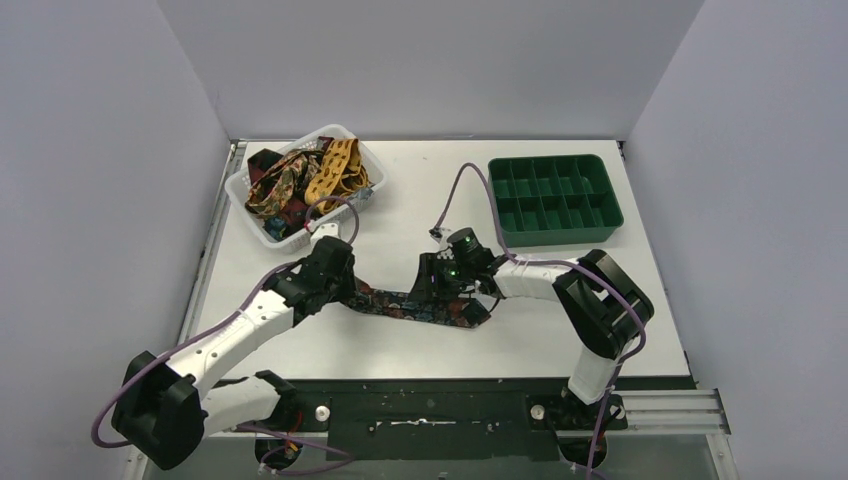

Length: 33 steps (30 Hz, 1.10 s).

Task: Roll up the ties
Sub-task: Roll the tie at the center of the board.

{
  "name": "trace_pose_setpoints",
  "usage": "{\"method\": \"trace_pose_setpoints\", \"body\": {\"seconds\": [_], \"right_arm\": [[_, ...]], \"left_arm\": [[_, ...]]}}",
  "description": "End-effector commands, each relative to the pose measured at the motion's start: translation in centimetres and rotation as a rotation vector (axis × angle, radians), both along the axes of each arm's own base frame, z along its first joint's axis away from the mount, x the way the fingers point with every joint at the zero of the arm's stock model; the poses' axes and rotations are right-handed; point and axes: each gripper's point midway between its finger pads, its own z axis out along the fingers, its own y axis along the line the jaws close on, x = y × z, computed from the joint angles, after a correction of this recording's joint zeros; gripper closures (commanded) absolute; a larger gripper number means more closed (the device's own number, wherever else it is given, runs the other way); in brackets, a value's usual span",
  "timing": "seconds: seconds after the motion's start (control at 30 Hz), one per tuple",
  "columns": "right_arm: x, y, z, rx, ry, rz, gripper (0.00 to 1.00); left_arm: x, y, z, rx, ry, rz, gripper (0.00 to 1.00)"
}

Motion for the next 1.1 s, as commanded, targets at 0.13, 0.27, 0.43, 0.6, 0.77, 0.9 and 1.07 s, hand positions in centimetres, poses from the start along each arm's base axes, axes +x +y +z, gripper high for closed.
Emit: {"method": "trace_pose_setpoints", "body": {"seconds": [0.13,0.27,0.43,0.6,0.77,0.9,1.07], "right_arm": [[0.2,1.5,3.7,0.17,0.004,-0.008,0.49],[1.3,0.8,4.9,0.194,-0.008,-0.054,0.47],[2.8,-1.0,6.0,0.205,-0.033,-0.143,0.45],[4.0,-3.6,5.9,0.189,-0.043,-0.246,0.43],[4.6,-5.0,5.6,0.183,-0.029,-0.297,0.43],[4.8,-5.5,5.6,0.187,-0.026,-0.315,0.42],[4.7,-5.6,5.5,0.186,-0.02,-0.312,0.42]], "left_arm": [[0.2,1.3,1.2,0.227,-0.057,0.017,0.64],[0.0,0.7,0.9,0.288,-0.064,-0.027,0.64],[-0.2,0.0,1.0,0.345,-0.088,-0.057,0.64],[-0.4,-1.4,1.3,0.39,-0.125,-0.102,0.62],[-0.9,-3.3,0.6,0.423,-0.129,-0.173,0.59],[-1.2,-4.6,-0.2,0.427,-0.112,-0.204,0.54],[-1.4,-7.2,-1.5,0.32,-0.068,-0.213,0.42]]}}
